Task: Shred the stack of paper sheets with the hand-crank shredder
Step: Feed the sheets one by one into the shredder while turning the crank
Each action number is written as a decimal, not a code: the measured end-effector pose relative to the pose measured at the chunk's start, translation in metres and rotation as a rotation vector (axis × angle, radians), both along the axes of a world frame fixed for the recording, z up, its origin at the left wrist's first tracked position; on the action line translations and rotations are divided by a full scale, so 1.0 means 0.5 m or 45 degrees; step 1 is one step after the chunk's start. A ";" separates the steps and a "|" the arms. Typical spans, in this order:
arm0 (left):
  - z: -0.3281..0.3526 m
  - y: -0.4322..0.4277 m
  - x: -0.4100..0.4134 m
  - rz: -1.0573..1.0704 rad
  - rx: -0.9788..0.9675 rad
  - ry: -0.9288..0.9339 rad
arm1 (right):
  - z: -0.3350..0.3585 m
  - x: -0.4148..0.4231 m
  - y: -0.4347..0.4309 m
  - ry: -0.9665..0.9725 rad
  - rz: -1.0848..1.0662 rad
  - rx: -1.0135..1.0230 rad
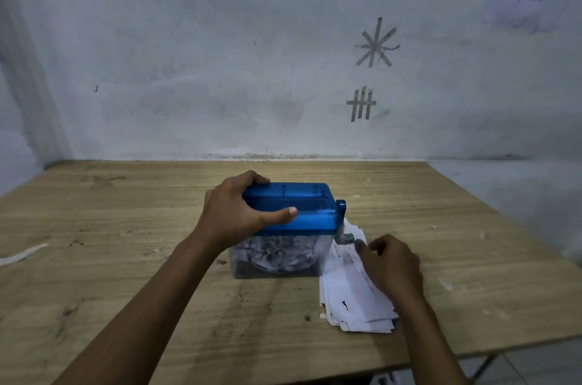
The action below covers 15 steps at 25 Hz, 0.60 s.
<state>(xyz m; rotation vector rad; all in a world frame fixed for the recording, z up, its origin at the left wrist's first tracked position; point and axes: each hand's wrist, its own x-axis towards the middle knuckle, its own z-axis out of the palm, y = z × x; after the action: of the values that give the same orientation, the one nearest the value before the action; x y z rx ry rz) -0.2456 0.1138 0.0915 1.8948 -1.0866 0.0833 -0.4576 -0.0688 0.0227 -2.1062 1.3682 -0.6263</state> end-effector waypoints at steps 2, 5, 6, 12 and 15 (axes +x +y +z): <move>-0.001 0.001 0.000 0.000 -0.011 0.009 | -0.018 -0.019 0.006 0.257 0.025 0.083; -0.003 0.001 -0.002 -0.012 -0.017 0.016 | -0.018 -0.032 0.018 0.285 0.053 0.053; -0.004 0.001 -0.002 -0.011 -0.018 0.020 | -0.016 -0.033 0.019 0.221 0.058 0.059; -0.003 -0.001 -0.005 0.005 -0.032 0.012 | -0.006 -0.042 0.023 -0.286 -0.034 0.015; -0.006 0.000 -0.002 0.007 -0.033 0.004 | 0.005 -0.049 0.011 -0.386 -0.006 0.003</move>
<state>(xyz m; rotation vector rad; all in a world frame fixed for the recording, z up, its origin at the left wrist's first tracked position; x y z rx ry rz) -0.2467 0.1136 0.0883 1.8744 -1.0736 0.0971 -0.4821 -0.0633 0.0253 -1.9118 1.2025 -0.9037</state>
